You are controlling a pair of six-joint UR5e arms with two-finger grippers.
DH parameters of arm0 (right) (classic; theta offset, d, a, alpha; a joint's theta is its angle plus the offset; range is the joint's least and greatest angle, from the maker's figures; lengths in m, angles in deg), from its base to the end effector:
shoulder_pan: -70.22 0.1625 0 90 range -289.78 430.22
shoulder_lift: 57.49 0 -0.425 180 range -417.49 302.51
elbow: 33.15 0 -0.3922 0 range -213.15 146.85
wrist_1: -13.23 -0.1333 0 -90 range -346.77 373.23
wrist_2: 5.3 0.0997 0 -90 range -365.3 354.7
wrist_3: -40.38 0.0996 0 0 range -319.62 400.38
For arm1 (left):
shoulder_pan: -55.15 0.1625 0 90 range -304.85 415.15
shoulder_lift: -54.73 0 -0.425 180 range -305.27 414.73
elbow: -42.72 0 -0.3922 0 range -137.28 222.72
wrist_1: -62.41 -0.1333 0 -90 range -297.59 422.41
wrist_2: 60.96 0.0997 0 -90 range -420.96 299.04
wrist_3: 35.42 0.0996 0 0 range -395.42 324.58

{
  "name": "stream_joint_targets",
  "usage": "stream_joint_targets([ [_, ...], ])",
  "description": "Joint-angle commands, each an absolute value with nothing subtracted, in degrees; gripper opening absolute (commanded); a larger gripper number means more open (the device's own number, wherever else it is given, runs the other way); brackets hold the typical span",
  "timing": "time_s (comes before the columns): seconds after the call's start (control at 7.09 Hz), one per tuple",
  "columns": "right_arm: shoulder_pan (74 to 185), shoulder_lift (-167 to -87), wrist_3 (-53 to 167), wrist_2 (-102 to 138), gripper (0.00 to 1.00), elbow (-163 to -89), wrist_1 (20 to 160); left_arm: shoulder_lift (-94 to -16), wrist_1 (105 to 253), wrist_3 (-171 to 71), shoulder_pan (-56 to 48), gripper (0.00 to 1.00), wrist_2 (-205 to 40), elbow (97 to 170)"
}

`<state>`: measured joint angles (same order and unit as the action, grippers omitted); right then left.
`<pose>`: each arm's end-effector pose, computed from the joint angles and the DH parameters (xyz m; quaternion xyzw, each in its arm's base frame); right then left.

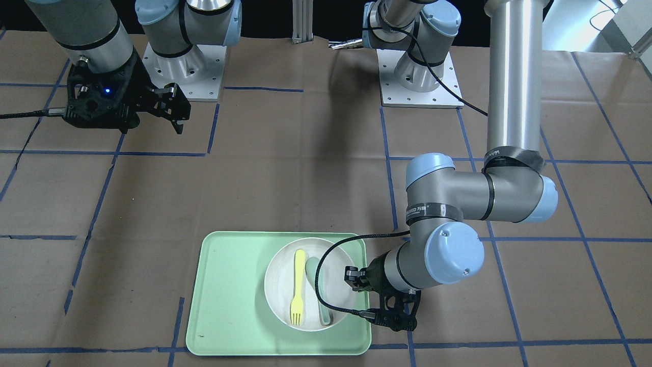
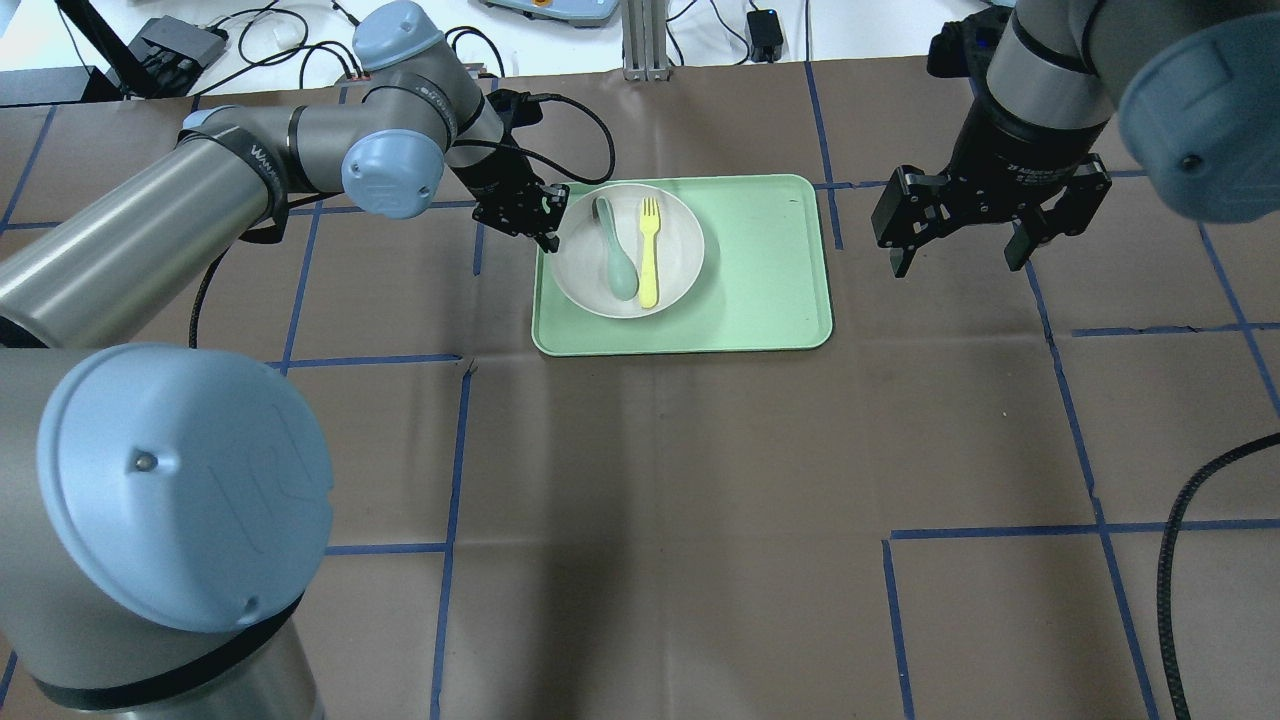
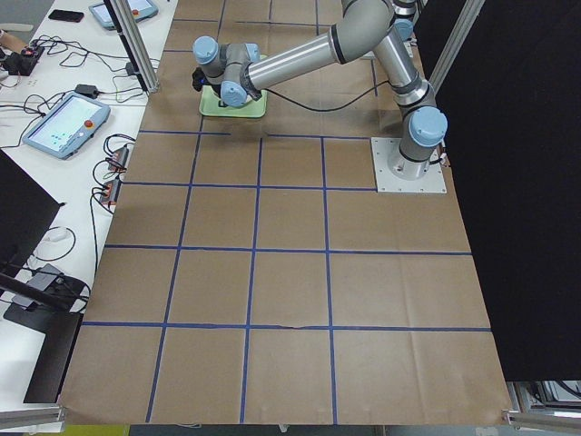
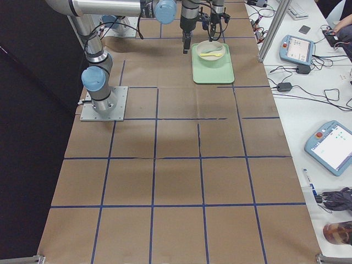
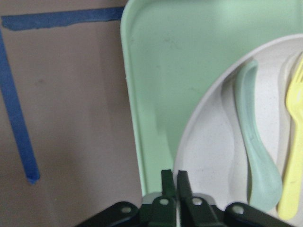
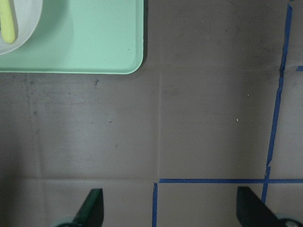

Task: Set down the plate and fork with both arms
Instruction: 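Lift the plate with the left gripper and carry it onto the green tray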

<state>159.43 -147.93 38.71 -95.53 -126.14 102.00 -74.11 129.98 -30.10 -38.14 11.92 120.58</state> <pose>0.1262 -0.4833 0.4641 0.0077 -0.9994 -0.0330 0.0013 -0.2031 -0.6988 0.2150 -0.0686 -0.9858 -0.0342 0.1494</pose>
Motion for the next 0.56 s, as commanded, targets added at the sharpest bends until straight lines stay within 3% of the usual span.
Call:
stream_joint_targets([
  [0.0, 159.4, -147.9, 38.7, -95.6, 1.0, -126.1, 102.0, -76.5, 132.5, -30.6, -39.3, 0.0, 11.9, 116.6],
  [0.42, 159.4, -147.9, 38.7, -95.6, 1.0, -126.1, 102.0, -77.8, 132.5, -30.7, -39.9, 0.02, 11.6, 116.0],
])
